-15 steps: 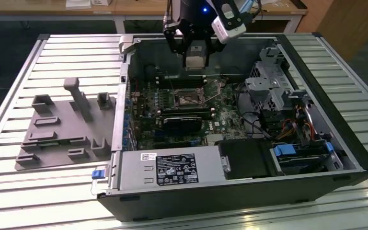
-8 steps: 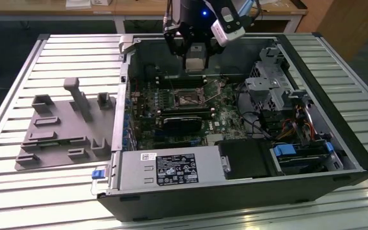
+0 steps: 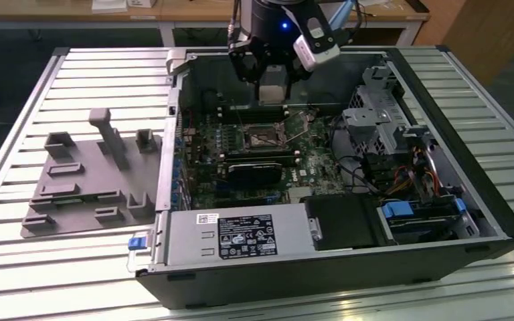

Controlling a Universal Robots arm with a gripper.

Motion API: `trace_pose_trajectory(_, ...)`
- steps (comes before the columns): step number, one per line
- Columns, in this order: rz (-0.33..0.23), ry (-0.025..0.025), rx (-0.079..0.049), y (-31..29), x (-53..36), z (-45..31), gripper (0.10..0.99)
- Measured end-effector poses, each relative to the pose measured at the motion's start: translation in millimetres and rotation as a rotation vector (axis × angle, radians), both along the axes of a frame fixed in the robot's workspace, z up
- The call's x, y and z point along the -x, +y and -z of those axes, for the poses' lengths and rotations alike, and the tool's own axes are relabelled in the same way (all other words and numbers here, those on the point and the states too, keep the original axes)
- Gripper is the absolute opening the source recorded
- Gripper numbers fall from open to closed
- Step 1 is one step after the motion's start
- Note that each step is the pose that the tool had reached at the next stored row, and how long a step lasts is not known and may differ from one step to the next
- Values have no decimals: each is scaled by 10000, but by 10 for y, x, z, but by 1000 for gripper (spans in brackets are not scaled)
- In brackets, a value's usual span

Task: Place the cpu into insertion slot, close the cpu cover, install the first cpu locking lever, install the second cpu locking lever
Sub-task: 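Place the cpu into insertion slot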

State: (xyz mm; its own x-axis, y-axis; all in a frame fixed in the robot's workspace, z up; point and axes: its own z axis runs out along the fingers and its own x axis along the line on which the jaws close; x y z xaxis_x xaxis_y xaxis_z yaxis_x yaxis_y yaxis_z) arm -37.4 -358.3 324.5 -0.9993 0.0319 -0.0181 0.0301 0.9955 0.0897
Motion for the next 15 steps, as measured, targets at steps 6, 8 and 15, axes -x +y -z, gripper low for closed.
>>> trace_pose_trajectory(6,822,0,-1,0,0,23,537)
trace_pose_trajectory(8,1182,0,-2,0,0,32,537)
trace_pose_trajectory(15,2451,0,-1,0,0,68,537)
